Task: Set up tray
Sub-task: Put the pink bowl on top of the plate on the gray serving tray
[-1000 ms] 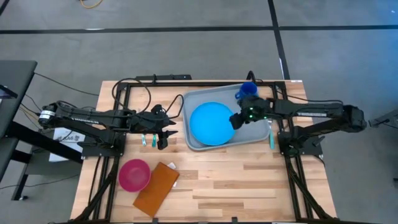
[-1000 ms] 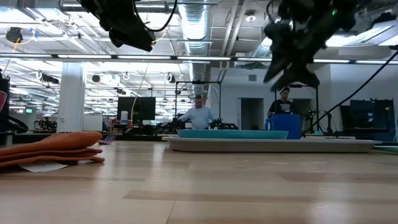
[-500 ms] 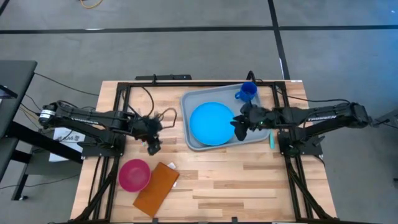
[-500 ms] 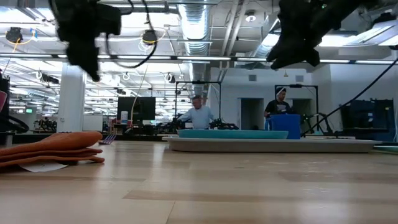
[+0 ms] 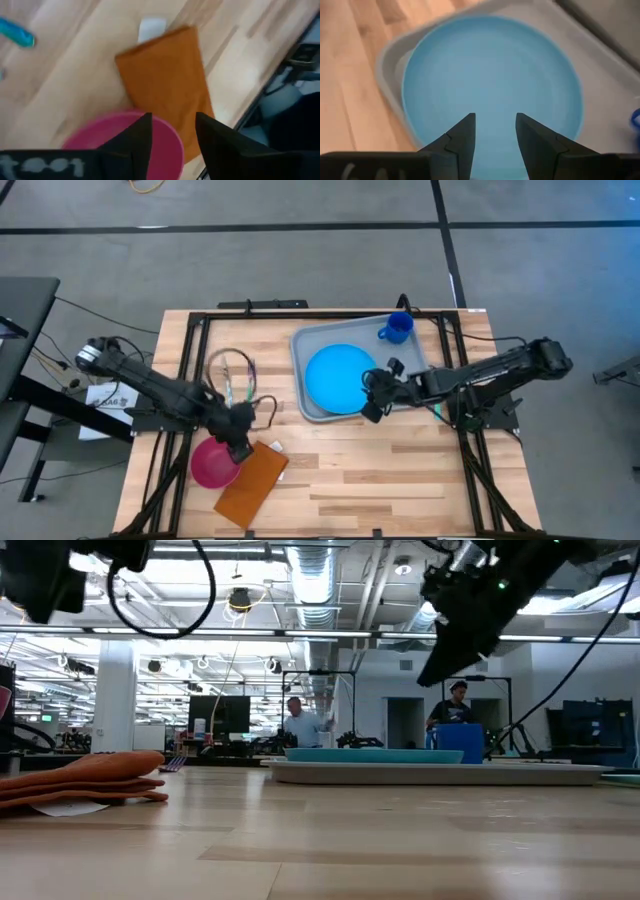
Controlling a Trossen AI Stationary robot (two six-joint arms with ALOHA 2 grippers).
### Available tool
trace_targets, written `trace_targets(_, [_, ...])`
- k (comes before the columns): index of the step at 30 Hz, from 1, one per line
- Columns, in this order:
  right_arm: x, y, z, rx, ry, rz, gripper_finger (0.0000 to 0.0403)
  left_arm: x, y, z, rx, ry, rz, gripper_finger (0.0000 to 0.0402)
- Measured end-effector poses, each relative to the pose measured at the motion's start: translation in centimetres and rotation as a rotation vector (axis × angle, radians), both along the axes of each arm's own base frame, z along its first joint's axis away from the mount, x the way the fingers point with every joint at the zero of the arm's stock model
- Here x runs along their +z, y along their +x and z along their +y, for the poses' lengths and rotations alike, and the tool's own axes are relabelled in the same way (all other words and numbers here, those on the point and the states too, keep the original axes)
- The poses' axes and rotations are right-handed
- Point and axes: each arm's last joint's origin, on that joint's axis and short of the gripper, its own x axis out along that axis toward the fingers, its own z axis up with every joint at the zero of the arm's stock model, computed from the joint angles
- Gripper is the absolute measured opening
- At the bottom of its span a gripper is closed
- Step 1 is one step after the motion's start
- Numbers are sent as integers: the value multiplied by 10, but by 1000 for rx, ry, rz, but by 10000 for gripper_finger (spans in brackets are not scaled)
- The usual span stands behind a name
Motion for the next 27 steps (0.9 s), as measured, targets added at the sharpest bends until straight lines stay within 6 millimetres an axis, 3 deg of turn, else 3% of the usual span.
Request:
trace_targets(5, [23,11,-5,-7,-11,-99,134,-19,10,-33,3,0,119,104])
trace_targets(10, [31,15,-5,33,-44,-146,133,-34,15,-56,-35,41,223,90])
trace_targets(15, [31,18,-6,45,-56,-151,134,-20,15,-66,-11,133,238,87])
trace_targets(20, [35,22,-10,61,-90,-191,133,-11,14,-74,32,230,120,97])
trace_targets(27, [39,25,-17,76,-135,-214,134,-30,20,-90,14,250,138,129])
